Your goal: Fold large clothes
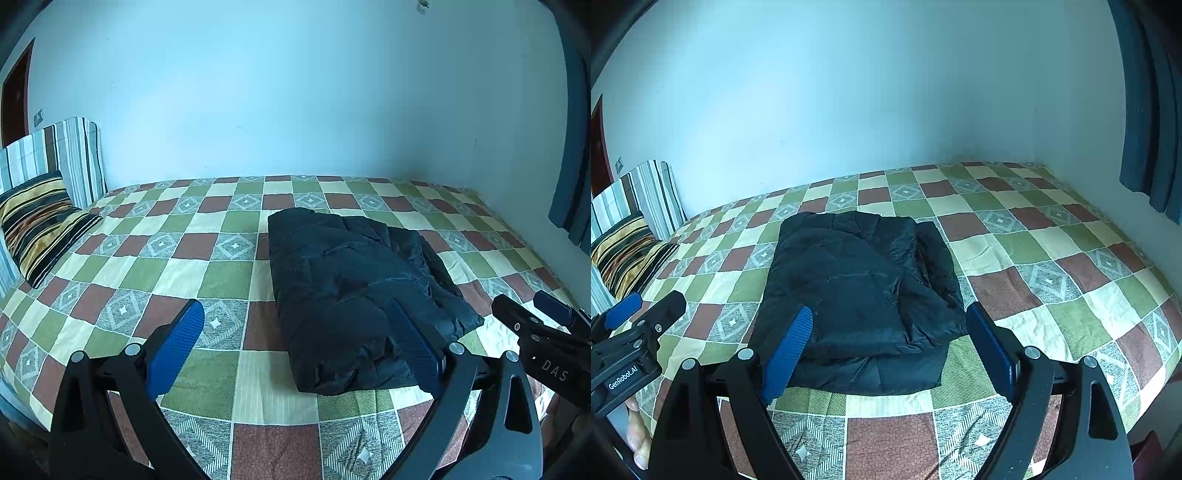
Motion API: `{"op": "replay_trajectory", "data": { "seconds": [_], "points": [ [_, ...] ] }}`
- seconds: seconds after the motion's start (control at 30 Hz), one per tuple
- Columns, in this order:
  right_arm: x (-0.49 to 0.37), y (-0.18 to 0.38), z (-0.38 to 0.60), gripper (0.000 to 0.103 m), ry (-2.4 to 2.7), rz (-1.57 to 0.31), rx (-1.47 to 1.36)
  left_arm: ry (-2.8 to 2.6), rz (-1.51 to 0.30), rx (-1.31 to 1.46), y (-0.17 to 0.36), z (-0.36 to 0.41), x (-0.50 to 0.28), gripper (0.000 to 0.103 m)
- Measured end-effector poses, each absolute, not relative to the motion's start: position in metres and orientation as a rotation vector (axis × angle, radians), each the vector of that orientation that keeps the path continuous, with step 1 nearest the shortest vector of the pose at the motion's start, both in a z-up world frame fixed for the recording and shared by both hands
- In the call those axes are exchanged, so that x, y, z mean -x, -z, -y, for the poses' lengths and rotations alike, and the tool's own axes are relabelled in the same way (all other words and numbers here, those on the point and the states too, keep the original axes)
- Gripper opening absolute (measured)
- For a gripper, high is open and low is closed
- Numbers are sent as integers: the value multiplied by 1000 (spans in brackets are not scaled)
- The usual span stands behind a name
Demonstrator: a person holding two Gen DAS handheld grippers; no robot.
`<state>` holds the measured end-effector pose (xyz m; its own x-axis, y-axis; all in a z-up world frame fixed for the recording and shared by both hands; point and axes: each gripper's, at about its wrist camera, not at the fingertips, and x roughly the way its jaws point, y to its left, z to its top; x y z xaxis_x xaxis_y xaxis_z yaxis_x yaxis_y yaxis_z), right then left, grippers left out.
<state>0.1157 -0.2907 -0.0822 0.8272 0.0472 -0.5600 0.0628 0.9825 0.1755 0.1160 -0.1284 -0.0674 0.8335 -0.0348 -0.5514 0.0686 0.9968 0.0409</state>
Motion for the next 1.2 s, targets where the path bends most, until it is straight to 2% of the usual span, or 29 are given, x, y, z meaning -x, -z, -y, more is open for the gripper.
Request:
{"op": "replay_trajectory", "data": {
  "seconds": [0.73, 1.2],
  "points": [
    [-102, 75, 285, 84, -2, -578, -166, 38, -526, -80, 55, 124, -100, 101],
    [-107, 86, 286, 84, -4, -607, -165, 4, -601, -47, 74, 113, -113, 101]
  ]
}}
